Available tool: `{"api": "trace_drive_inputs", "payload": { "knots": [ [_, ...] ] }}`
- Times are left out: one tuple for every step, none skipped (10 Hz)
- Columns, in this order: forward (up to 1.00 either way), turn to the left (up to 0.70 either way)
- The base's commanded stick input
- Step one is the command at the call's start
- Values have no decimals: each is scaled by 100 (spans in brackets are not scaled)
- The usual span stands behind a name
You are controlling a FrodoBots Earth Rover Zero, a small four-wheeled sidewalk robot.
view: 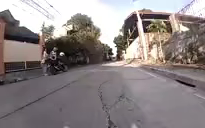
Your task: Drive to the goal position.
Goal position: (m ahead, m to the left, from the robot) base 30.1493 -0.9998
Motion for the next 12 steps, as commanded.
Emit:
{"api": "trace_drive_inputs", "payload": {
  "knots": [
    [100,0],
    [100,0],
    [100,0],
    [100,0],
    [100,0],
    [100,0],
    [100,0],
    [100,0],
    [100,0],
    [100,0],
    [100,0],
    [100,0]
  ]
}}
